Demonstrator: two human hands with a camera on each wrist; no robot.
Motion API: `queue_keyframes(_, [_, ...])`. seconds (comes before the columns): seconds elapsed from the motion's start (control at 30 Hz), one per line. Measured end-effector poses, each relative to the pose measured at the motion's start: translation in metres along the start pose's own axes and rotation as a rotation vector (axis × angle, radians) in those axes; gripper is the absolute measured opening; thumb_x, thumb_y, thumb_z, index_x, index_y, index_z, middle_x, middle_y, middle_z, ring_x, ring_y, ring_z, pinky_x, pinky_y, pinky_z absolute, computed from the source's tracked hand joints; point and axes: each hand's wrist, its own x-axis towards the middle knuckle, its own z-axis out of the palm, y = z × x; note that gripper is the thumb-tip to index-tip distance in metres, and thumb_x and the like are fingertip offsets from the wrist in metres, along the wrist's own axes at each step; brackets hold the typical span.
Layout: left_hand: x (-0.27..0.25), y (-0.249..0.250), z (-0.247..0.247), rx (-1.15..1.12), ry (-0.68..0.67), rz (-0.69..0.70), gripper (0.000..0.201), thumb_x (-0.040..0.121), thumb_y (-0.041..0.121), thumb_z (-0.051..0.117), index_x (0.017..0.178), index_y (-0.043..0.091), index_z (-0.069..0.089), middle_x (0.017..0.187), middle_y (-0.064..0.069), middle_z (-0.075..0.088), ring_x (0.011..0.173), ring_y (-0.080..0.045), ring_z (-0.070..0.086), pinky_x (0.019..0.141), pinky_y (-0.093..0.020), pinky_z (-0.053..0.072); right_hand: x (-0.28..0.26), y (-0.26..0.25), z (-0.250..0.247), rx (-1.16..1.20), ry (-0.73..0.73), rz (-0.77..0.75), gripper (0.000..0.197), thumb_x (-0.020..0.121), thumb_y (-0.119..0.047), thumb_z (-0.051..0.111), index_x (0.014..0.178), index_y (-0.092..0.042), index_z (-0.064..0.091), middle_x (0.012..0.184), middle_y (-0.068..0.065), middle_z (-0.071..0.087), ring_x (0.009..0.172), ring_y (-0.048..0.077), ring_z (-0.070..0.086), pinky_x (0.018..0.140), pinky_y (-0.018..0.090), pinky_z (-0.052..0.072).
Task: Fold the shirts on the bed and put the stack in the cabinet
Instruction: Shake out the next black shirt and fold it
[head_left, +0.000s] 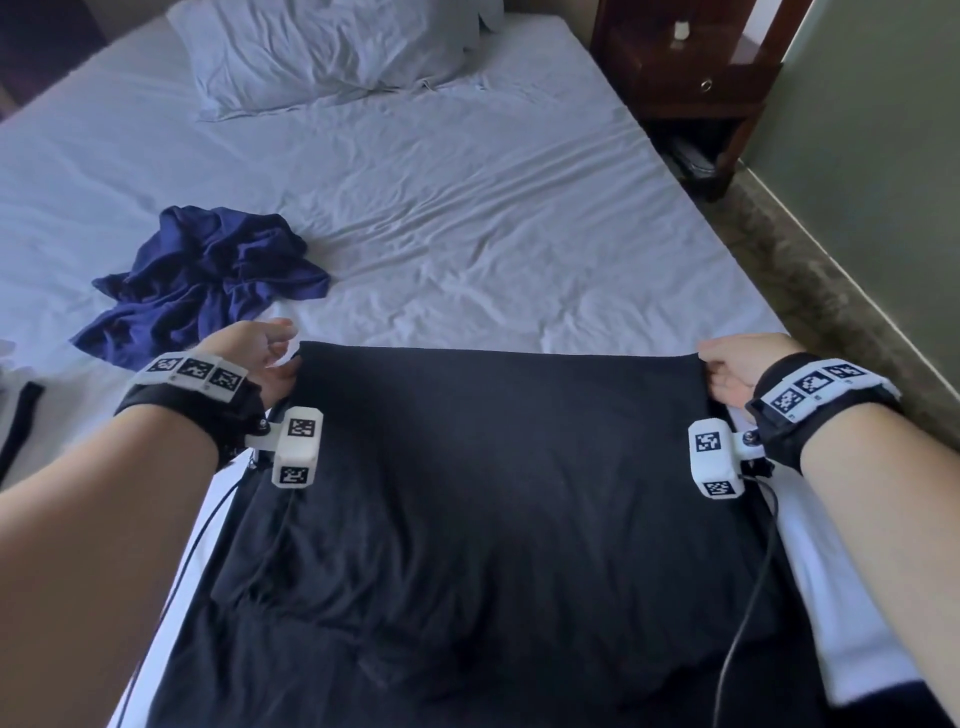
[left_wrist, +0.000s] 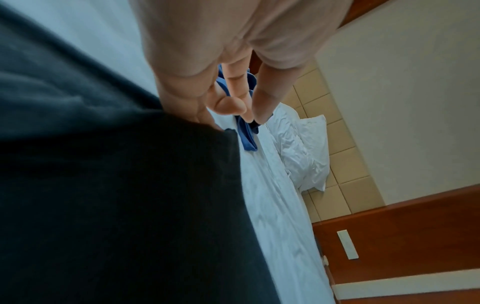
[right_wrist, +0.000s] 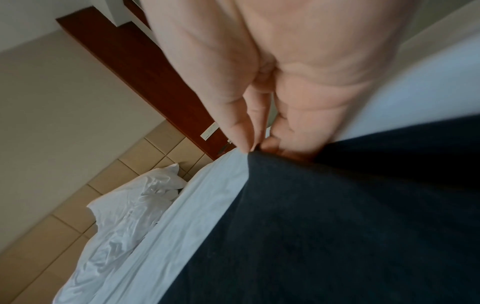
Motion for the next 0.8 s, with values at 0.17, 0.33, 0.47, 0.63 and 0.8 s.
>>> queue_keyframes(0.17, [0.002,0.0,0.001,0.173,-0.009,0.081,0.02,0.1,0.003,0.054,0.115,0.016,0.06,0.098,-0.004,0.06,0.076,-0.022,0.058,0.079,-0.034,0.05,0.001,0.002,0.004,0.067,-0.063,0.048,0.013,0.103,-0.014,0.05,0.11,-0.006,0.058,0.096,0.011,0.067,0.084,0.021,0.065,0.07,0.034,0.053])
queue_keyframes(0.33, [0.01,0.001,-0.004,0.213,0.007,0.129,0.022,0.098,0.0,0.059,0.109,0.018,0.067,0.11,-0.002,0.067,0.086,-0.023,0.066,0.071,-0.038,0.054,0.001,0.003,0.001,0.073,-0.033,0.089,0.012,0.103,-0.014,0.054,0.097,-0.005,0.06,0.097,0.009,0.068,0.083,0.021,0.067,0.055,0.032,0.06])
queue_keyframes(0.47, [0.022,0.005,-0.009,0.264,0.056,0.167,0.027,0.093,-0.005,0.061,0.108,0.016,0.071,0.105,-0.007,0.067,0.083,-0.024,0.066,0.071,-0.039,0.056,-0.001,-0.001,0.0,0.041,0.033,0.067,0.01,0.097,-0.007,0.061,0.104,0.001,0.061,0.096,0.015,0.069,0.08,0.025,0.07,0.045,0.035,0.059])
queue_keyframes(0.63, [0.036,0.009,-0.014,0.427,0.109,0.208,0.027,0.083,-0.01,0.068,0.091,0.015,0.076,0.094,-0.008,0.069,0.083,-0.029,0.068,0.074,-0.041,0.054,0.026,0.008,-0.01,-0.16,0.082,0.071,0.053,0.059,-0.026,0.076,0.106,-0.001,0.071,0.104,0.023,0.074,0.085,0.036,0.071,0.081,0.078,0.047])
queue_keyframes(0.8, [0.054,0.009,-0.021,0.618,0.125,0.257,0.026,0.079,-0.008,0.074,0.096,0.012,0.076,0.089,-0.007,0.071,0.075,-0.03,0.063,0.074,-0.047,0.055,0.076,0.008,-0.021,-0.427,0.058,0.04,0.051,0.059,-0.033,0.08,0.103,-0.011,0.07,0.107,0.011,0.071,0.097,0.032,0.071,0.085,0.05,0.061])
